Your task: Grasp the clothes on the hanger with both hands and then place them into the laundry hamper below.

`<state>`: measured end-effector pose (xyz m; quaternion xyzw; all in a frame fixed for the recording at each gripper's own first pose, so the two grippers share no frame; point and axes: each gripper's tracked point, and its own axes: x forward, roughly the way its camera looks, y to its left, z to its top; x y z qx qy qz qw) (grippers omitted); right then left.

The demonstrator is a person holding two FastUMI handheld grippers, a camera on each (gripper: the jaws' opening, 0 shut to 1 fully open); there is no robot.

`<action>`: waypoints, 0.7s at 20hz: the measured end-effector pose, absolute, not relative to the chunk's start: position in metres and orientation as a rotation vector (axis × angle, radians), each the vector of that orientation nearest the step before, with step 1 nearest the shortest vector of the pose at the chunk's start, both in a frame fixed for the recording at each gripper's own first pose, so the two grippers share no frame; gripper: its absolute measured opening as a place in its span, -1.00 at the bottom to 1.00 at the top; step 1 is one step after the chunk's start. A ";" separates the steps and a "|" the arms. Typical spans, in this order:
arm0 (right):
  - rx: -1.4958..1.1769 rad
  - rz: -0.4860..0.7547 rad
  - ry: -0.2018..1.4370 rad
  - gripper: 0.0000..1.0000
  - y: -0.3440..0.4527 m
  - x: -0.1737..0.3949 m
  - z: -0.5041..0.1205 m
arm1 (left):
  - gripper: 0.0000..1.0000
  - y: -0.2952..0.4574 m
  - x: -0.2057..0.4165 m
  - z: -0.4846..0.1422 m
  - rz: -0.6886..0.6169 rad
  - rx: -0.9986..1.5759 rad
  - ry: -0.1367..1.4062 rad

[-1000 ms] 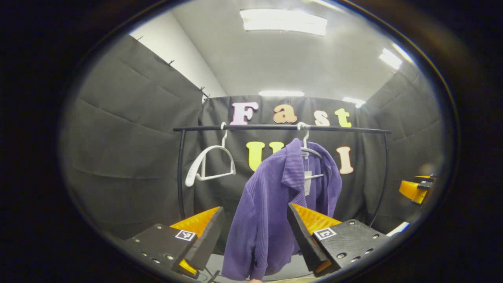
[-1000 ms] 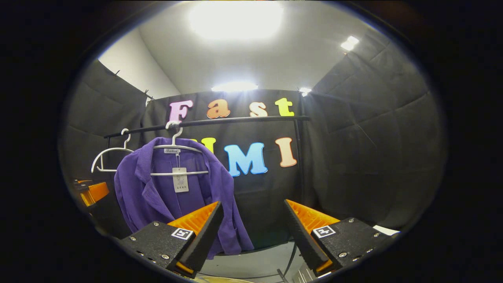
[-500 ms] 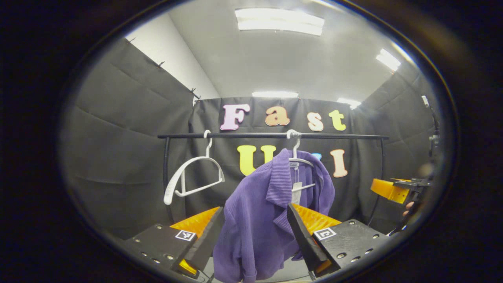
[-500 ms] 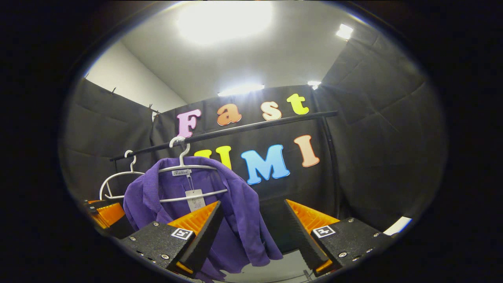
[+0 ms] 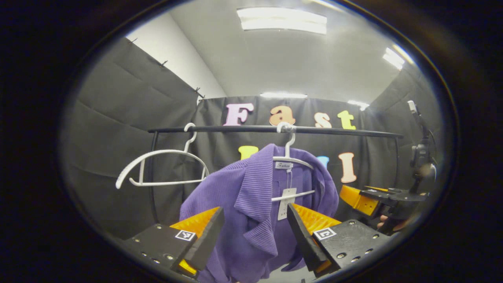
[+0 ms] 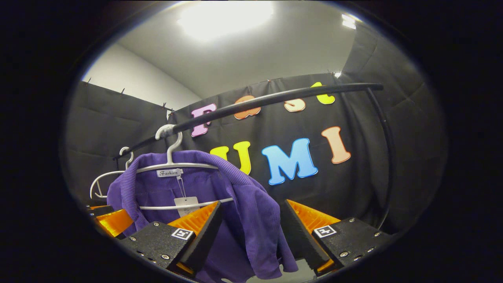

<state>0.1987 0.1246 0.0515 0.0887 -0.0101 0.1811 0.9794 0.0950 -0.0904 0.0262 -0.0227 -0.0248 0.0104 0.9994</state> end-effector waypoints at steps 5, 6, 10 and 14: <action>0.199 0.402 0.060 0.90 0.140 0.234 0.010 | 0.85 -0.090 0.120 -0.001 0.119 -0.004 -0.028; 0.199 0.405 0.068 0.90 0.143 0.240 0.004 | 0.85 -0.090 0.123 -0.006 0.134 0.005 -0.022; 0.205 0.422 0.090 0.90 0.156 0.258 -0.016 | 0.86 -0.089 0.134 -0.019 0.186 0.035 -0.011; 0.203 0.389 0.140 0.90 0.155 0.270 -0.045 | 0.86 -0.084 0.138 -0.027 0.228 0.041 -0.022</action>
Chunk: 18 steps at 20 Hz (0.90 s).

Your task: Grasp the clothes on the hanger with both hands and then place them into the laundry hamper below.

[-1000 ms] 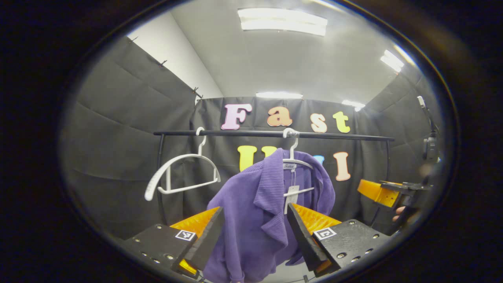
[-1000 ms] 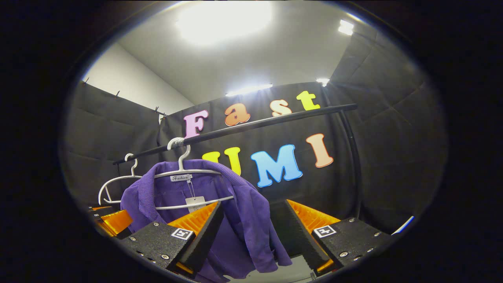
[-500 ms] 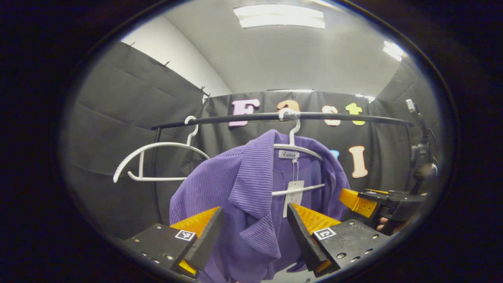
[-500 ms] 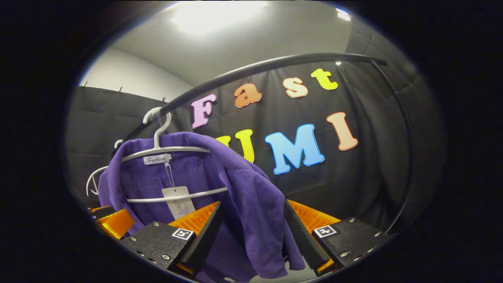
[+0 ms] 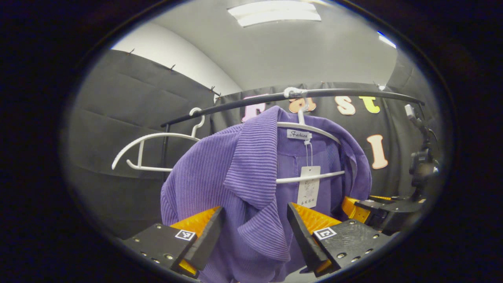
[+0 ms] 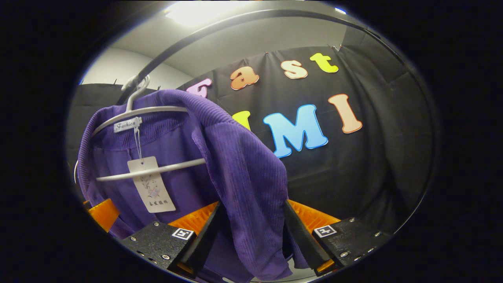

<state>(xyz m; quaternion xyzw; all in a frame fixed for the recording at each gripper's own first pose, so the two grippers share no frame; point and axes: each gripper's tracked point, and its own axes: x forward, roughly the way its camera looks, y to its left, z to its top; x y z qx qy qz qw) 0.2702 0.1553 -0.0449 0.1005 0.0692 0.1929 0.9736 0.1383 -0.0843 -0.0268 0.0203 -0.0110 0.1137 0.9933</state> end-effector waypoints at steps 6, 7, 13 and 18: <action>0.280 0.372 0.161 0.86 0.155 0.280 -0.050 | 0.62 -0.072 0.137 -0.031 0.305 0.113 -0.017; 0.298 0.394 0.159 0.80 0.157 0.279 -0.045 | 0.41 -0.072 0.139 -0.032 0.300 0.124 -0.010; 0.254 0.380 0.050 -0.90 0.152 0.277 -0.006 | -0.82 -0.071 0.137 -0.032 0.277 0.126 0.016; 0.253 0.351 -0.090 -0.95 0.135 0.273 0.046 | -0.99 -0.075 0.126 -0.007 0.224 0.113 -0.030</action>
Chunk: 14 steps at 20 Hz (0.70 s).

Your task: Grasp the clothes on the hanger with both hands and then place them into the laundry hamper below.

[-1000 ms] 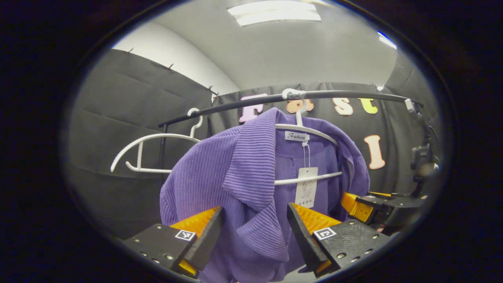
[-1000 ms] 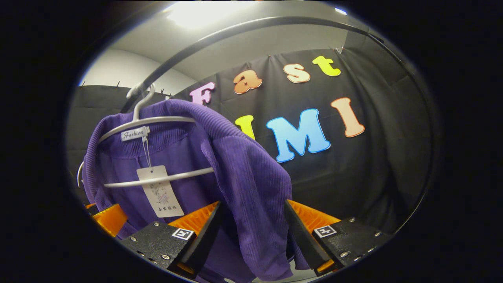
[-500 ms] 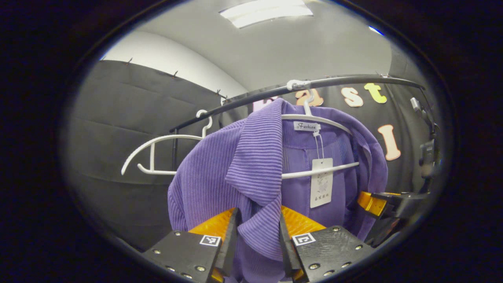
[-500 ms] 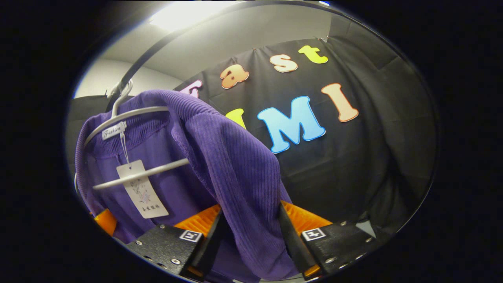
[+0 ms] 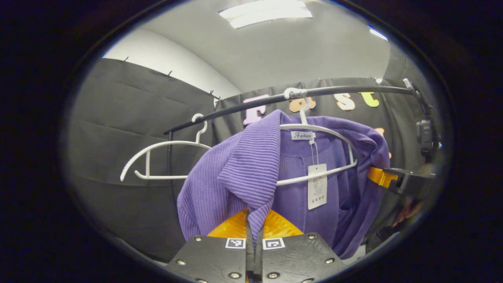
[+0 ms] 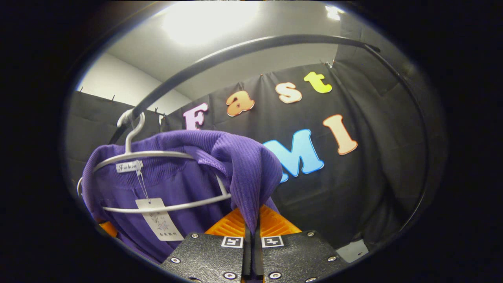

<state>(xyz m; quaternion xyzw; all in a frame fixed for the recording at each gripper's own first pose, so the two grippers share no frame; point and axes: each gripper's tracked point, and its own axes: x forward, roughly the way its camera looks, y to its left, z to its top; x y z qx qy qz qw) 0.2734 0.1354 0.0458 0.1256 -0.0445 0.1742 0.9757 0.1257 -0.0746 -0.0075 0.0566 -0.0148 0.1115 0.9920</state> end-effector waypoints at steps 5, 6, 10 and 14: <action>0.201 0.340 -0.196 -0.95 0.126 0.273 0.094 | -0.99 -0.057 0.100 0.032 0.231 0.119 -0.067; 0.203 0.333 -0.208 -0.95 0.124 0.277 0.099 | -0.97 -0.053 0.097 0.041 0.232 0.122 -0.072; 0.199 0.302 -0.228 -0.94 0.115 0.292 0.109 | -0.89 -0.032 0.091 0.071 0.235 0.168 -0.090; 0.223 0.263 -0.206 -0.95 0.102 0.319 0.103 | -0.89 -0.005 0.090 0.099 0.258 0.169 -0.104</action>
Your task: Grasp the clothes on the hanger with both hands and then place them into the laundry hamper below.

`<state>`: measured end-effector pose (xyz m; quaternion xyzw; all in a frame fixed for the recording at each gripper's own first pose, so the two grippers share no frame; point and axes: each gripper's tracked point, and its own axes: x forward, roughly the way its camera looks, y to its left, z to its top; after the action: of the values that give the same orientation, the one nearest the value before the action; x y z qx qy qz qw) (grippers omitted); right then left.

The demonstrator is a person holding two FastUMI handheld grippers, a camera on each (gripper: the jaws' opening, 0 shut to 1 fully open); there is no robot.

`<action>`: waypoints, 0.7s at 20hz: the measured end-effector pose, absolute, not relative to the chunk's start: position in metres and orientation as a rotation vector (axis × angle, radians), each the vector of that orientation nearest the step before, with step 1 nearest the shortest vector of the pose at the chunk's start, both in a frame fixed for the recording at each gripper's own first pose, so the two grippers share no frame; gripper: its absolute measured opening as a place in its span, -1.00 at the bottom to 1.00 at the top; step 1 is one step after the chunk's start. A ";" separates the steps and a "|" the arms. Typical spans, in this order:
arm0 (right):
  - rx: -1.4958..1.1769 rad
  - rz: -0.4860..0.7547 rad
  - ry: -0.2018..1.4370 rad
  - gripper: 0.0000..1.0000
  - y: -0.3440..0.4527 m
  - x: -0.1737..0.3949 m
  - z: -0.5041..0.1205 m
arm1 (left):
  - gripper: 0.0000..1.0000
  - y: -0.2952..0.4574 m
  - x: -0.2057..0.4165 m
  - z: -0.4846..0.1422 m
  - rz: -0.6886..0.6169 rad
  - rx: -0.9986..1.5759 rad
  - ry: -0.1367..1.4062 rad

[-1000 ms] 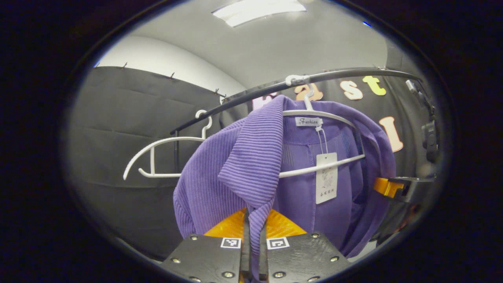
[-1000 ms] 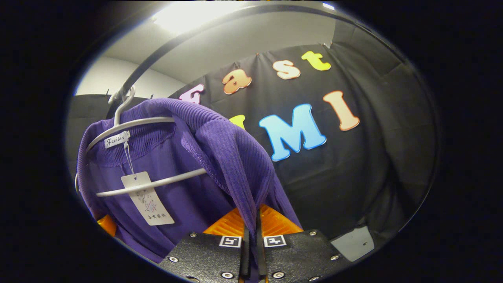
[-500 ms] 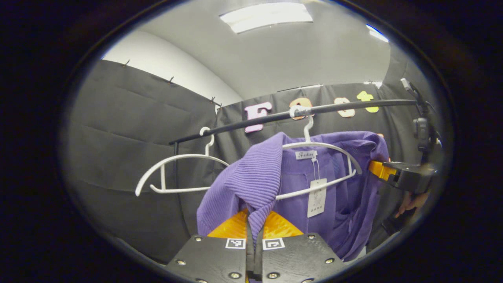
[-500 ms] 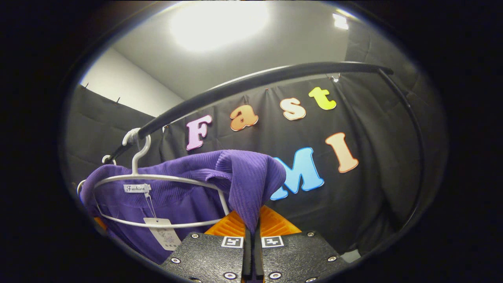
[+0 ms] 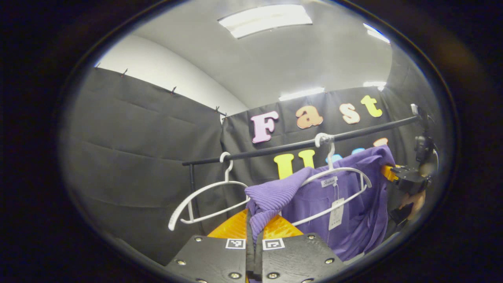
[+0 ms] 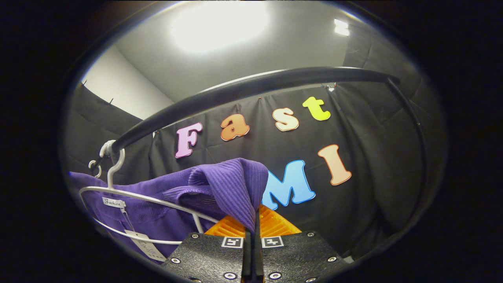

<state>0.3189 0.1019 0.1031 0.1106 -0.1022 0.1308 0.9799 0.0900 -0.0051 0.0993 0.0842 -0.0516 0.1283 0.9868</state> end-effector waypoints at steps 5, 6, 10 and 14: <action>0.327 0.231 -0.103 -0.95 0.094 0.358 0.070 | -0.99 0.025 0.098 0.122 0.262 0.181 -0.123; 0.336 0.240 -0.086 -0.95 0.098 0.360 0.063 | -0.89 0.028 0.101 0.126 0.246 0.174 -0.120; 0.322 0.285 -0.030 -0.95 0.116 0.376 0.046 | -0.89 0.046 0.118 0.147 0.206 0.161 -0.131; 0.383 0.344 0.077 -0.94 0.133 0.389 0.017 | -0.89 0.061 0.144 0.138 0.165 0.146 -0.104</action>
<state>0.3889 0.1329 0.0171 0.1892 0.0379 0.1701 0.9664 0.1440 0.0605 0.1382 0.0728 -0.0521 0.0821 0.9926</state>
